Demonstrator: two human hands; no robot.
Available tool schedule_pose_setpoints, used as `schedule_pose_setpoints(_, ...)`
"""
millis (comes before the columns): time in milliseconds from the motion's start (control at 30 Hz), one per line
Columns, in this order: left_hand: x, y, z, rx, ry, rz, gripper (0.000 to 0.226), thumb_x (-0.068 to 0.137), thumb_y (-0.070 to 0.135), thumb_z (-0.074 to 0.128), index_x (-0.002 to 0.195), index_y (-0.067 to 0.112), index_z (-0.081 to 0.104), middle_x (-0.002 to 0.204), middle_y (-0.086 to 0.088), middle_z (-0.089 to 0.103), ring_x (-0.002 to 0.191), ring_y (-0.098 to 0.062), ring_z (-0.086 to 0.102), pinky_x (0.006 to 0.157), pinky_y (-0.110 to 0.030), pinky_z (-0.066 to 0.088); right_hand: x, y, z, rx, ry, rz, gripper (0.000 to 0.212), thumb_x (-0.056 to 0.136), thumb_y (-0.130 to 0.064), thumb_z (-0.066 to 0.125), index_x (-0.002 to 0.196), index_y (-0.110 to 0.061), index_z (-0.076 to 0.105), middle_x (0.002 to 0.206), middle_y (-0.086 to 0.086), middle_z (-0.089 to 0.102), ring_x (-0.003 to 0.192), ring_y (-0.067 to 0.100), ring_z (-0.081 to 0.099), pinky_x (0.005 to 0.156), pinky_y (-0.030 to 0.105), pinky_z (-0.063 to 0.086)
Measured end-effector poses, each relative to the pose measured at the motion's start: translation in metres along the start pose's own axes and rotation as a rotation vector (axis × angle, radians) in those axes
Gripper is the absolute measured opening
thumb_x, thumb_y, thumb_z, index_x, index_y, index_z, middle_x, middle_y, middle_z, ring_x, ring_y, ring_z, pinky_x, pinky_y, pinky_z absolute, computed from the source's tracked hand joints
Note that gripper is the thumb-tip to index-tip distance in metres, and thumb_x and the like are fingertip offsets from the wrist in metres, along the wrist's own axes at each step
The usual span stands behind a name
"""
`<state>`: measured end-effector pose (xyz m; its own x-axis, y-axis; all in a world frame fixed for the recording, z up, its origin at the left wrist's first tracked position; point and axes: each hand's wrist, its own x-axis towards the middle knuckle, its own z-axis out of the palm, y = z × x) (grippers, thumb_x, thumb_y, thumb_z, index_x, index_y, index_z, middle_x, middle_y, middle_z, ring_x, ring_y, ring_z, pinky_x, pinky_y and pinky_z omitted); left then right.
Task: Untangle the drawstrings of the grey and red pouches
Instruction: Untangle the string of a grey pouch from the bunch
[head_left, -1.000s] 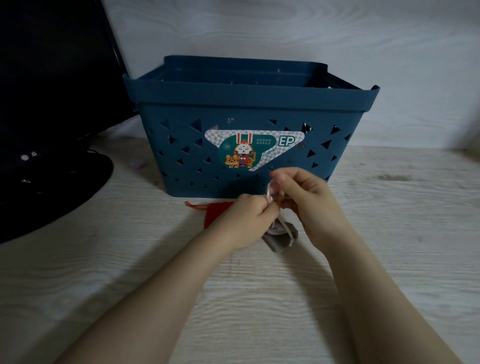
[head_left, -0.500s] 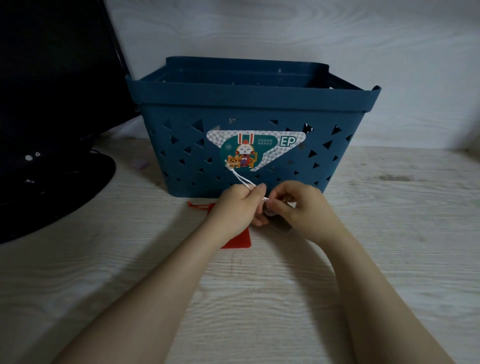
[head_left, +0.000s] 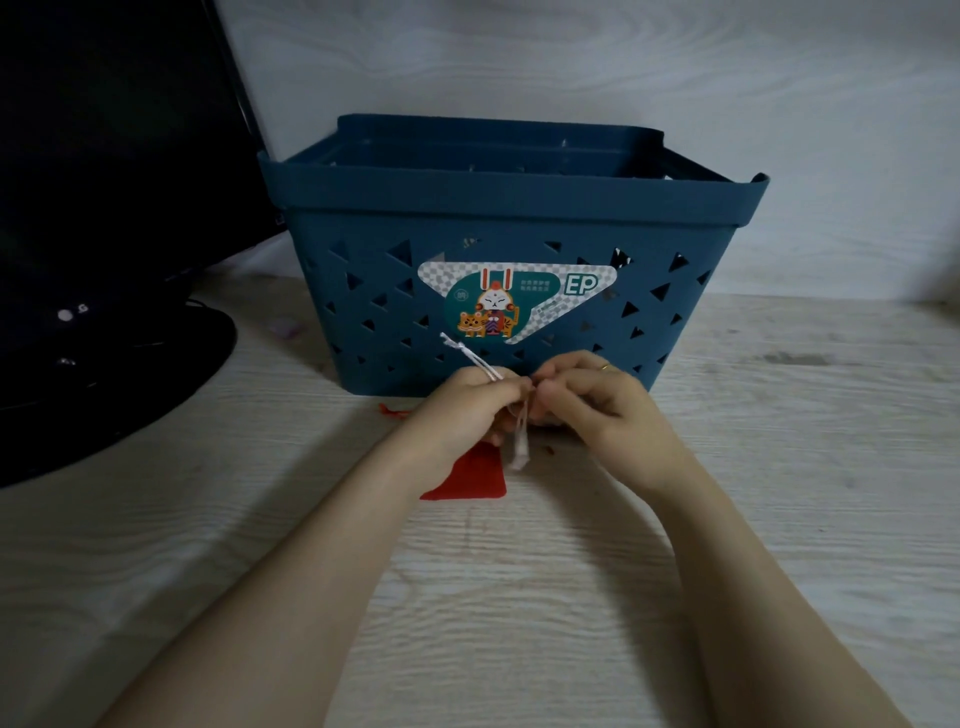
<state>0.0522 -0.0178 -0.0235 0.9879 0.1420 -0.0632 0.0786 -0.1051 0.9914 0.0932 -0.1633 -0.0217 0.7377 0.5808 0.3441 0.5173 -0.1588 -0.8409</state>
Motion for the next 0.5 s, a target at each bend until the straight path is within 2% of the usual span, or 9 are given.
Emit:
schedule_pose_setpoints(67, -0.001, 0.001, 0.000, -0.038, -0.044, 0.021, 0.023, 0.096, 0.010, 0.045, 0.077, 0.010, 0.057, 0.058, -0.002, 0.050, 0.051, -0.011, 0.042, 0.044, -0.019, 0.034, 0.001, 0.000, -0.002, 0.013, 0.047, 0.022, 0.018, 0.087, -0.023, 0.057, 0.071, -0.019, 0.063, 0.083, 0.002, 0.063, 0.086, 0.020, 0.061, 0.084, 0.046, 0.050)
schedule_pose_setpoints(133, -0.001, 0.001, -0.002, -0.044, -0.060, 0.040, 0.020, 0.095, 0.011, 0.048, 0.078, 0.014, 0.059, 0.057, 0.006, 0.052, 0.053, -0.005, 0.045, 0.048, -0.017, 0.036, 0.001, 0.000, -0.002, -0.001, 0.066, 0.039, 0.007, 0.088, -0.014, 0.060, 0.082, -0.018, 0.060, 0.081, 0.007, 0.065, 0.079, 0.023, 0.064, 0.079, 0.048, 0.053)
schedule_pose_setpoints(200, -0.001, 0.000, -0.003, -0.037, -0.070, 0.064, 0.017, 0.093, 0.012, 0.052, 0.080, 0.016, 0.062, 0.057, 0.012, 0.054, 0.057, -0.001, 0.047, 0.051, -0.016, 0.037, 0.001, 0.000, -0.003, -0.029, 0.072, 0.040, 0.014, 0.086, -0.008, 0.062, 0.090, -0.021, 0.060, 0.084, 0.001, 0.066, 0.080, 0.014, 0.064, 0.079, 0.036, 0.054)
schedule_pose_setpoints(267, -0.002, 0.000, -0.005, -0.021, -0.075, 0.084, 0.013, 0.091, 0.012, 0.056, 0.081, 0.017, 0.064, 0.057, 0.013, 0.056, 0.059, -0.001, 0.048, 0.052, -0.016, 0.038, 0.001, -0.001, -0.004, -0.048, 0.069, 0.052, 0.013, 0.086, -0.008, 0.062, 0.088, -0.021, 0.063, 0.083, -0.002, 0.068, 0.079, 0.011, 0.065, 0.076, 0.028, 0.053)
schedule_pose_setpoints(367, -0.004, 0.004, -0.009, 0.077, -0.063, 0.158, 0.013, 0.087, 0.009, 0.061, 0.082, 0.021, 0.067, 0.064, 0.014, 0.063, 0.065, 0.001, 0.056, 0.057, -0.014, 0.043, 0.001, -0.002, -0.005, -0.051, 0.084, 0.075, 0.011, 0.086, -0.011, 0.063, 0.080, -0.021, 0.064, 0.076, -0.004, 0.066, 0.071, 0.007, 0.062, 0.068, 0.021, 0.050)
schedule_pose_setpoints(500, -0.003, 0.006, -0.013, 0.250, 0.013, 0.353, 0.025, 0.082, 0.002, 0.065, 0.079, 0.027, 0.067, 0.075, 0.013, 0.067, 0.074, 0.001, 0.063, 0.074, -0.016, 0.051, 0.001, -0.001, -0.004, -0.078, 0.101, 0.082, 0.007, 0.086, -0.013, 0.062, 0.080, -0.014, 0.063, 0.066, -0.008, 0.059, 0.058, -0.001, 0.051, 0.057, 0.013, 0.039)
